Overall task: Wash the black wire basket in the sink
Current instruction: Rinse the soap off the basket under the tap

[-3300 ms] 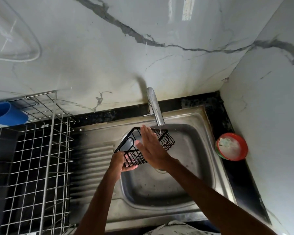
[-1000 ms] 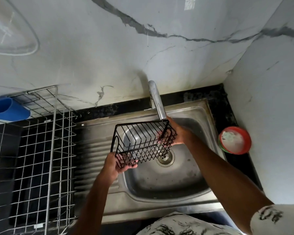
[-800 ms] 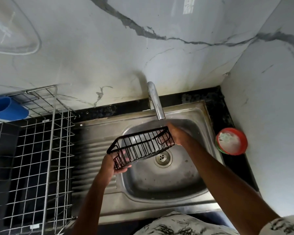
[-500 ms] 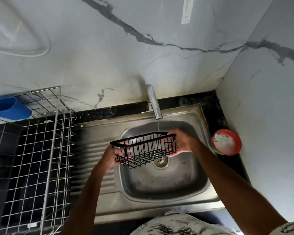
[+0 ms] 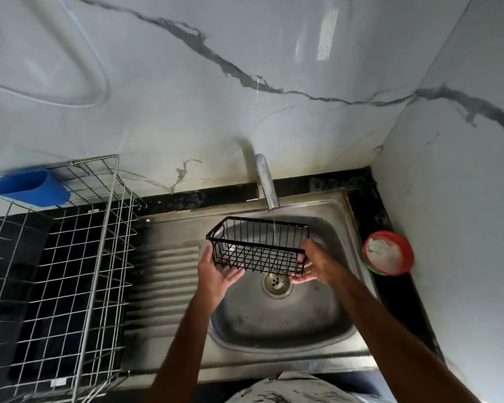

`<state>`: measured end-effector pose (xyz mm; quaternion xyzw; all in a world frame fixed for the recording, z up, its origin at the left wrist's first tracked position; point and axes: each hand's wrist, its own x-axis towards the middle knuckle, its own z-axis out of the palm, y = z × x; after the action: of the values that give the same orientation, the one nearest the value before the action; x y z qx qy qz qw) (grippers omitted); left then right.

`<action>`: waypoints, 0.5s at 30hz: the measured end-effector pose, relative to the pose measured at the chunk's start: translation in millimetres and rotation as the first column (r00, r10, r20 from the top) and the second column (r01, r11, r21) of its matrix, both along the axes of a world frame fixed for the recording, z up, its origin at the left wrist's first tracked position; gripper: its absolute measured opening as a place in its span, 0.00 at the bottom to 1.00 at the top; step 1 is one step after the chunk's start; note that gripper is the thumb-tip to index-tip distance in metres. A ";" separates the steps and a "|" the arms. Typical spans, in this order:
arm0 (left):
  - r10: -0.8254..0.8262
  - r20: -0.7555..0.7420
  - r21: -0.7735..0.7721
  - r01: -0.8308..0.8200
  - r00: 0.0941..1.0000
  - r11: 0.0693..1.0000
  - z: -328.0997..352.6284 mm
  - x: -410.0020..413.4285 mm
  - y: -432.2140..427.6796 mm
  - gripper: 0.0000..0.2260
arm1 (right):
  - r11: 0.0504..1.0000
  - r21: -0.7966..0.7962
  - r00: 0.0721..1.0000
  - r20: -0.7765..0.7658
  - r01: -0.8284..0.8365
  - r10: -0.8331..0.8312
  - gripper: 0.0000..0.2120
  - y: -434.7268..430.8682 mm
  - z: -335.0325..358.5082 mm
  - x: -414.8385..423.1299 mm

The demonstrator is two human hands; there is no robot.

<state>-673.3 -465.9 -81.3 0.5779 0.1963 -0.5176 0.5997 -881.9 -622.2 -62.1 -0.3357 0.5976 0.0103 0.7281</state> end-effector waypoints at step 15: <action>-0.076 0.167 0.246 0.033 0.983 0.969 7.4 -22.9 -13.5 0.42 | 0.993 0.013 0.991 0.063 -0.121 0.120 0.20 14.5 13.5 -13.4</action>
<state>-696.2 -479.4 -73.9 0.6953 0.1883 -0.4531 0.5251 -895.3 -607.7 -48.6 -0.3651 0.5533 0.0491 0.7471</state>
